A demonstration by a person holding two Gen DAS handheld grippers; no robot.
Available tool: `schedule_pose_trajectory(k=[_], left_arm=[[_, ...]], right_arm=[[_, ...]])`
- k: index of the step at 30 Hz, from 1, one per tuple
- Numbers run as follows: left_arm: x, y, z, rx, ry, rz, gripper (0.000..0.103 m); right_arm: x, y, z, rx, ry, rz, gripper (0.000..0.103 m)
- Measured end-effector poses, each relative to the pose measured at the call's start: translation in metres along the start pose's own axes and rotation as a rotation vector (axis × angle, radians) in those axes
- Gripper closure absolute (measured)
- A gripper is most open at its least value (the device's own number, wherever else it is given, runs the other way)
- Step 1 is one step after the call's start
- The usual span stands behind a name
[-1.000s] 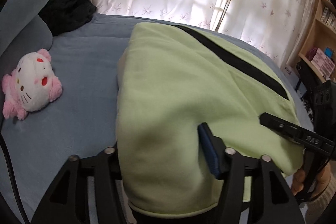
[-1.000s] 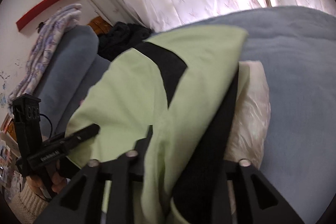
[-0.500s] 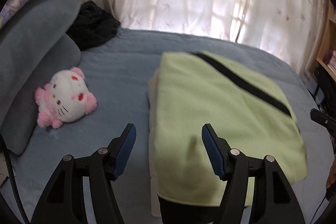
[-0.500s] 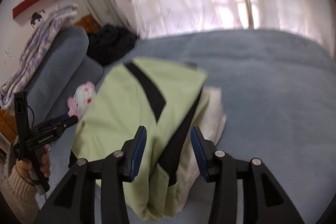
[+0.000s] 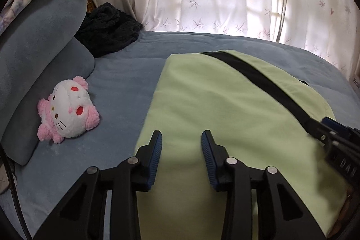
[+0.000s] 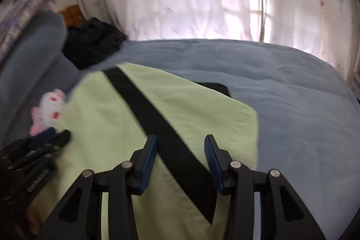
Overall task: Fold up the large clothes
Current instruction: 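Lower the bundle onto the white garment stack and open both grippers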
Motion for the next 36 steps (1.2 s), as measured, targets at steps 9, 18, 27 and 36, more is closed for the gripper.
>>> schedule_pose_trajectory(k=[9, 18, 27, 36], left_arm=[[0.003, -0.016, 0.023, -0.017, 0.054, 0.024, 0.066], [0.007, -0.022, 0.023, -0.008, 0.060, 0.012, 0.065], [0.013, -0.025, -0.026, 0.042, 0.038, -0.004, 0.063], [0.011, -0.023, -0.144, -0.002, -0.002, 0.042, 0.052]], right_arm=[[-0.028, -0.022, 0.029, 0.015, 0.082, 0.090, 0.055], [-0.020, -0.030, 0.032, 0.039, 0.063, 0.073, 0.052], [-0.021, -0.031, -0.013, 0.081, 0.030, 0.083, 0.040], [-0.002, -0.031, -0.139, 0.047, 0.108, 0.074, 0.034]])
Point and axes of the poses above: each gripper's, at about its wrist camera, not at the fingertips, and z roughly the way its jaws point, x to its left, y to its top, the point moved 8 cm from there along z, roughly the way its jaws point, and after that the axes turned 5 degrees about -x, right-handed, at the moved point
